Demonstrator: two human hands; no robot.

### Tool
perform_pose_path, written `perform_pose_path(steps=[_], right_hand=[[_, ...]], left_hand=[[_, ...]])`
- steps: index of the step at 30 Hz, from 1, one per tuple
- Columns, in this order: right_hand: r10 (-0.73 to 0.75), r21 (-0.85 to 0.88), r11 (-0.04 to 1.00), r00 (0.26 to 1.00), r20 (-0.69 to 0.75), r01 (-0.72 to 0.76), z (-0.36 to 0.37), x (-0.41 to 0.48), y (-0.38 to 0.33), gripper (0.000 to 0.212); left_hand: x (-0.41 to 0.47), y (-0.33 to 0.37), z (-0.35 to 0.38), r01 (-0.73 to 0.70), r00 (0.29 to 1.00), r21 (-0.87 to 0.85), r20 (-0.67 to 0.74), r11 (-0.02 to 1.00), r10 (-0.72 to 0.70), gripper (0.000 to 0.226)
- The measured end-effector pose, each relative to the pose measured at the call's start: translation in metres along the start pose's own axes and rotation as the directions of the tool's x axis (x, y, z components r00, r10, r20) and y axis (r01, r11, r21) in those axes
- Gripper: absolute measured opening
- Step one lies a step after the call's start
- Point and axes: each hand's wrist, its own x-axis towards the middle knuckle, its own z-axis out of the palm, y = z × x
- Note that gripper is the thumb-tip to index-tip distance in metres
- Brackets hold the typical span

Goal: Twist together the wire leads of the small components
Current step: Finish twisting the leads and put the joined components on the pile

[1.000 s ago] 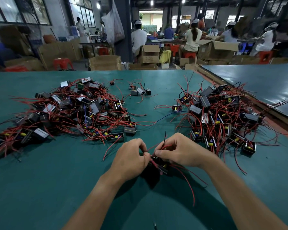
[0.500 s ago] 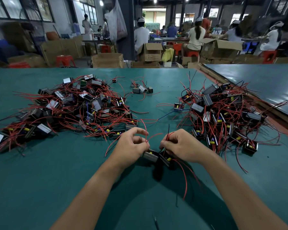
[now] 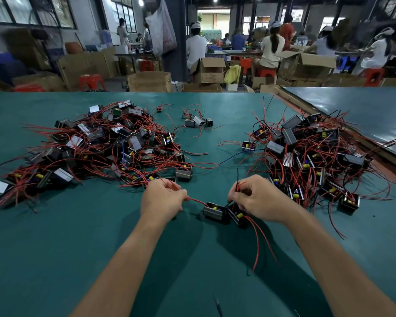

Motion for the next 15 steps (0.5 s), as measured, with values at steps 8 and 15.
perform_pose_path(steps=[8,15], right_hand=[[-0.047,0.001,0.999,0.999,0.0,0.047,0.005,-0.004,-0.007,0.023],[-0.123,-0.026,0.992,0.992,-0.004,0.122,0.013,-0.004,-0.01,0.031]], left_hand=[[-0.018,0.007,-0.002,-0.294,0.864,0.524,-0.212,0.8,0.456,0.079],[-0.062,0.025,0.015,-0.787,0.546,0.387,0.075,0.48,0.834,0.008]])
